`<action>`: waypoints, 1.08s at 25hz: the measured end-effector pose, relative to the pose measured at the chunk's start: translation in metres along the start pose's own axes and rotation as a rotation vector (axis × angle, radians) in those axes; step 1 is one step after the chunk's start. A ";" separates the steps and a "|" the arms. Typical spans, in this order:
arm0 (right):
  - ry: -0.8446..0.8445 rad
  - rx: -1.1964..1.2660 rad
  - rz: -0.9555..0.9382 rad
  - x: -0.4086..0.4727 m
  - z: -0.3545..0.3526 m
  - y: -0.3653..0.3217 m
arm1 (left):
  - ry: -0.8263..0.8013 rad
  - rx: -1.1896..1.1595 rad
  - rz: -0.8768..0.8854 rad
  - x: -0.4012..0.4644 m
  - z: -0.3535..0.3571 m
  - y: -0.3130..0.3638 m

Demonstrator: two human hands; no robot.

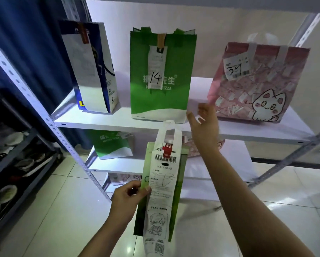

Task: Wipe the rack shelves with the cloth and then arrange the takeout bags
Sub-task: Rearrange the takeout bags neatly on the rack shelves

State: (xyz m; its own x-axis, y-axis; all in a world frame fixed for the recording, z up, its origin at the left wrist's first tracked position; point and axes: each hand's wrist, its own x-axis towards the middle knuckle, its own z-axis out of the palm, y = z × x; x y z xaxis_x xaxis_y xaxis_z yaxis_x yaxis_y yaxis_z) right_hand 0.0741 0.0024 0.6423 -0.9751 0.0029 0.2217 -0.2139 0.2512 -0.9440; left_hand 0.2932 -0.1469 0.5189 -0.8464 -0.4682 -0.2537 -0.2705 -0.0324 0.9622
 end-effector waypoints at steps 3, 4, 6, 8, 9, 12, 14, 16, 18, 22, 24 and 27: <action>-0.081 -0.057 0.084 0.034 0.033 -0.007 | -0.043 -0.031 0.011 0.009 -0.034 0.002; -0.115 -0.042 0.113 0.040 0.043 -0.006 | -0.051 -0.039 0.010 0.011 -0.044 0.002; -0.097 -0.041 0.134 0.047 0.057 -0.003 | -0.068 -0.047 0.011 0.015 -0.060 0.002; -0.015 -0.081 0.124 0.053 0.065 -0.001 | -0.077 -0.057 0.001 0.019 -0.072 0.002; 0.018 -0.087 0.115 0.056 0.067 0.000 | -0.078 -0.065 -0.005 0.021 -0.077 0.002; 0.076 -0.104 0.101 0.063 0.070 0.000 | -0.085 -0.090 -0.004 0.029 -0.089 0.003; 0.084 -0.117 0.110 0.067 0.073 0.000 | -0.088 -0.098 0.005 0.033 -0.093 0.004; 0.079 -0.120 0.110 0.065 0.074 0.000 | -0.086 -0.093 0.015 0.036 -0.096 0.004; 0.102 -0.087 0.103 0.052 0.071 0.001 | -0.091 -0.093 0.014 0.038 -0.096 0.002; 0.234 -0.040 -0.012 -0.022 0.061 0.021 | -0.111 -0.097 -0.004 0.040 -0.089 -0.007; 0.246 -0.004 0.019 -0.076 0.059 0.040 | -0.111 -0.098 -0.026 0.040 -0.083 -0.015; 0.116 0.009 0.141 -0.154 0.062 0.073 | -0.106 -0.130 -0.069 0.040 -0.072 -0.032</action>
State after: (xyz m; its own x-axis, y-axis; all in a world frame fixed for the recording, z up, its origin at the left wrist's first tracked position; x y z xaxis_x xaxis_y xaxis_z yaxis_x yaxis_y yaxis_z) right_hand 0.2048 -0.0399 0.5243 -0.9824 0.1487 0.1133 -0.0767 0.2321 -0.9697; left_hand 0.3005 -0.2283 0.4855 -0.8731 -0.3657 -0.3223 -0.2742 -0.1781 0.9450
